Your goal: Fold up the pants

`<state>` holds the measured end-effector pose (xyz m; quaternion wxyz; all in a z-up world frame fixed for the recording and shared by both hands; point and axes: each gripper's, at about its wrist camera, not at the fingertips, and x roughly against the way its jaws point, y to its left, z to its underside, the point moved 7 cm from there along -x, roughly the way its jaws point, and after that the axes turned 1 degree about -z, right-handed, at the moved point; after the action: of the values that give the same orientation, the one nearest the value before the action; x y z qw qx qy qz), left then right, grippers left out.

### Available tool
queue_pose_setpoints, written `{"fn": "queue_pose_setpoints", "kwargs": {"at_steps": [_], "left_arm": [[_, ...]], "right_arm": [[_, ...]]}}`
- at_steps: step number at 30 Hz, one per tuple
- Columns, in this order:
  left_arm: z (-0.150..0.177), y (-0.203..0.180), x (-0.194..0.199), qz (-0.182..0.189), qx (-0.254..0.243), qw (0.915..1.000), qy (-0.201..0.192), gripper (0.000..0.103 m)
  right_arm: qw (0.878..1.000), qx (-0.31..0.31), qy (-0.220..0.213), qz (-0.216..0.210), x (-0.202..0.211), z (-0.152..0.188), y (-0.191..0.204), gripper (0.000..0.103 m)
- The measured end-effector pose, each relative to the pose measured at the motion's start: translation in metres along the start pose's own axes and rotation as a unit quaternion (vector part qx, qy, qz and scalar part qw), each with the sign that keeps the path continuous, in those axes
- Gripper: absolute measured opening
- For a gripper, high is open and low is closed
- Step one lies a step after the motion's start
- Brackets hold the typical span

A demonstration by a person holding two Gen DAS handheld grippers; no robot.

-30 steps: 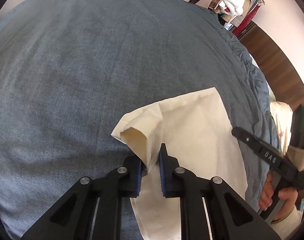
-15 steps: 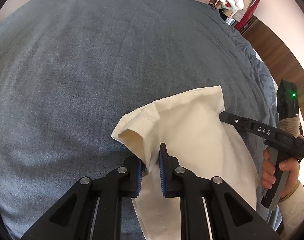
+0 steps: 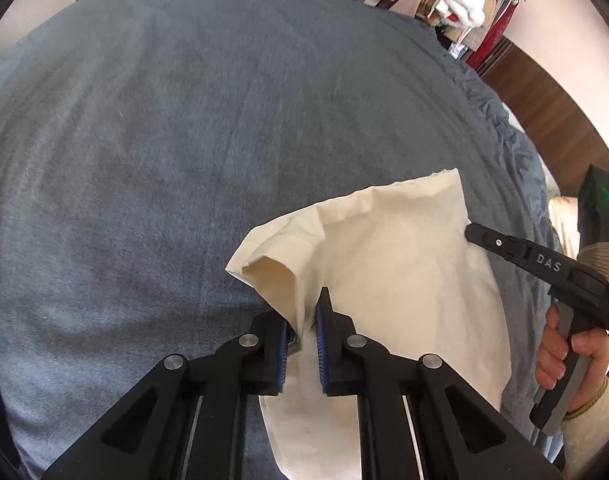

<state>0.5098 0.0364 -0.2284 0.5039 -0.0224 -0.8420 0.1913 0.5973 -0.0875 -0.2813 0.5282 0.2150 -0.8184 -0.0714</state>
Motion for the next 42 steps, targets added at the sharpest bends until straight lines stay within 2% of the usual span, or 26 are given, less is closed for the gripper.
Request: {"fn": "queue_pose_setpoints", "kwargs": {"at_steps": [8,17,21,32,36,42], "left_arm": [[-0.006,-0.01,0.035,0.023,-0.01,0.9991,-0.033,0.009],[-0.003,-0.017,0.059,0.039,-0.018,0.9978,-0.05,0.008],[-0.003,-0.017,0.077,0.043,-0.023,0.997,-0.06,0.008],[0.0,-0.015,0.125,0.059,-0.03,0.9945,-0.081,0.008],[0.001,-0.009,0.122,0.069,-0.02,0.9949,-0.071,0.008],[0.009,-0.001,0.092,0.066,-0.017,0.9967,-0.044,0.008]], "right_arm": [[0.998,0.006,-0.063,0.015,0.061,-0.007,0.021,0.006],[0.995,0.009,-0.098,0.025,0.107,-0.008,0.04,0.005],[0.991,0.029,-0.124,0.027,0.134,-0.015,0.064,0.004],[0.984,0.07,-0.159,0.036,0.194,-0.016,0.113,0.004],[0.983,0.076,-0.158,0.048,0.201,-0.01,0.122,0.004],[0.986,0.095,-0.114,0.081,0.159,-0.006,0.106,0.004]]}}
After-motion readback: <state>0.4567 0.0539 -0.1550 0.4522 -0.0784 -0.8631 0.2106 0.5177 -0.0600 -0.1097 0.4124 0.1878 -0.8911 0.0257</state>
